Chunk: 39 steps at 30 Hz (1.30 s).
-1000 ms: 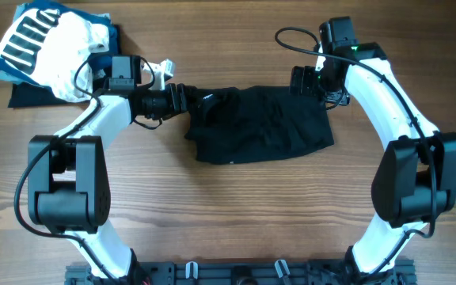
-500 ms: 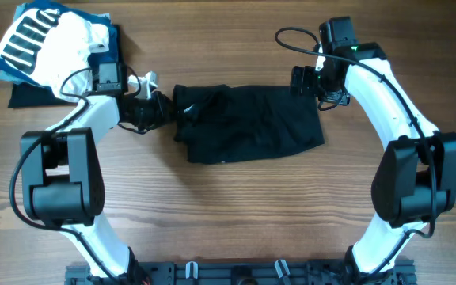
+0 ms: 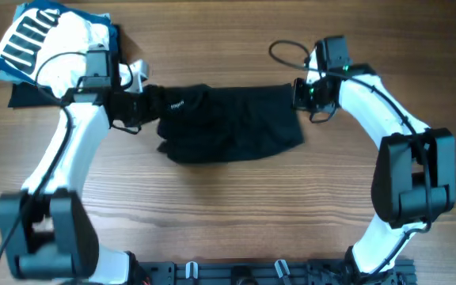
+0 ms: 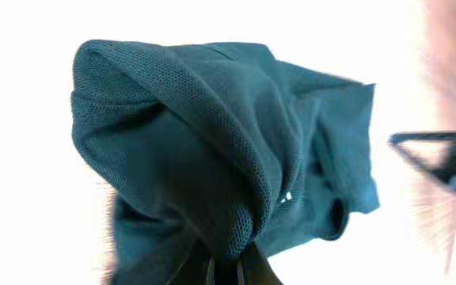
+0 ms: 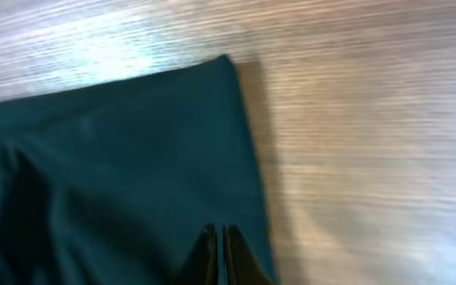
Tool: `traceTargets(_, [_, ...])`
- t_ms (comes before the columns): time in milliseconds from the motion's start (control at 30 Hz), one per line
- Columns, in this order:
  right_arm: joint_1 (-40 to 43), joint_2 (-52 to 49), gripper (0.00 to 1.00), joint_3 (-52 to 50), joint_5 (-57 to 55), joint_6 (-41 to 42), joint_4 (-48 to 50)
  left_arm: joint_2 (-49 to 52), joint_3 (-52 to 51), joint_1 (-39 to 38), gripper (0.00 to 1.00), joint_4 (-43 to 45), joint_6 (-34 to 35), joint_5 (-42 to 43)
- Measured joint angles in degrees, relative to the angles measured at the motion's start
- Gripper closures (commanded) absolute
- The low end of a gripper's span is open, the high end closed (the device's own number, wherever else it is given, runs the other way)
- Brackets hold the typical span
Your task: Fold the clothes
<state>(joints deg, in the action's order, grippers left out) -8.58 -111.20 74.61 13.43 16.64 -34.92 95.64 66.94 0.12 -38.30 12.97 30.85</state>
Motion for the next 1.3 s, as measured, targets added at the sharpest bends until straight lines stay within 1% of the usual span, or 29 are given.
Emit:
traceTargets(33, [0.00,-0.59,0.96,-2.29,1.33,0.20,1.22,-3.15,0.22,-0.76,0.96,-0.11,0.87,-1.36])
traceTargets(67, [0.00,-1.38,0.96,-3.06,2.23,0.28,1.92,-3.87,0.24,-1.55,0.96,-0.11,1.31,-2.12])
traceTargets(133, [0.26,-3.76,0.96,-3.32,5.29,0.68,4.09,-4.04,0.26,-4.09,0.96,0.02,2.05,-3.15])
traceTargets(200, [0.50,-5.01,0.96,-3.04,8.96,0.90,5.55,-4.04,0.24,-8.50,0.96,2.12,3.76,-5.29])
traceTargets(333, [0.50,-5.62,0.96,-2.78,11.17,1.11,5.95,-3.89,0.33,-18.69,0.96,10.88,7.61,-9.27])
traceTargets(400, [0.50,-5.77,0.96,-2.78,11.69,1.11,6.10,-1.33,0.55,-23.39,0.96,17.68,9.31,-10.54])
traceTargets(433, [0.50,-5.81,0.96,-2.78,11.85,1.11,6.12,0.39,0.66,-25.16,0.93,19.28,9.88,-10.80])
traceTargets(467, [0.50,-5.81,0.96,-2.78,12.07,1.14,6.16,3.61,0.72,-27.63,0.92,20.68,10.40,-10.91])
traceTargets(500, [0.50,-5.86,0.96,-2.78,12.26,1.16,6.27,6.60,0.70,-29.49,0.83,21.18,10.95,-10.91])
traceTargets(533, [0.50,-5.88,0.96,-2.75,12.41,1.27,6.27,9.14,0.70,-30.69,0.56,22.01,11.47,-10.91])
traceTargets(567, [0.52,-5.97,0.96,-2.67,12.70,1.29,6.25,11.26,0.70,-31.52,0.17,22.45,11.89,-10.88])
traceTargets(600, [0.55,-6.10,0.96,-2.49,13.11,1.29,6.21,12.46,0.70,-32.00,0.00,22.53,12.09,-10.91])
traceTargets(700, [0.83,-6.38,0.96,-2.19,14.19,1.29,6.01,12.90,0.76,-32.26,0.00,23.12,12.61,-10.88])
traceTargets(767, [0.87,-6.40,0.96,-2.12,14.25,1.29,5.86,12.87,1.57,-31.85,0.00,21.33,12.70,-10.88])
traceTargets(833, [0.87,-6.38,0.96,-2.10,14.27,1.29,5.81,11.82,4.52,-30.12,0.00,14.51,11.87,-10.95])
traceTargets(900, [0.87,-6.38,0.96,-2.08,14.32,1.07,5.70,8.09,9.18,-27.02,0.00,6.71,8.59,-12.48])
traceTargets(967, [0.87,-6.21,0.94,-2.08,14.40,1.01,5.33,3.04,11.58,-24.63,0.01,-1.18,2.38,-14.58])
traceTargets(1000, [0.87,-6.12,0.94,-2.08,14.40,0.59,5.22,2.34,12.02,-24.22,0.01,-2.84,0.55,-14.91])
traceTargets(1067, [0.87,-5.75,0.93,-2.08,14.38,-0.20,5.07,2.19,12.31,-24.13,0.07,-8.15,-6.29,-15.39])
traceTargets(1133, [0.87,-5.57,0.92,-2.08,14.38,-0.42,4.92,3.02,12.31,-24.85,0.11,-9.27,-12.31,-15.63])
traceTargets(1200, [0.87,-5.57,0.91,-2.08,13.81,-0.48,4.20,4.66,12.31,-26.18,0.13,-10.64,-18.49,-15.65])
traceTargets(1300, [0.87,-5.57,0.89,-2.08,13.07,-0.48,3.61,6.95,12.31,-27.61,0.17,-11.21,-24.72,-15.58])
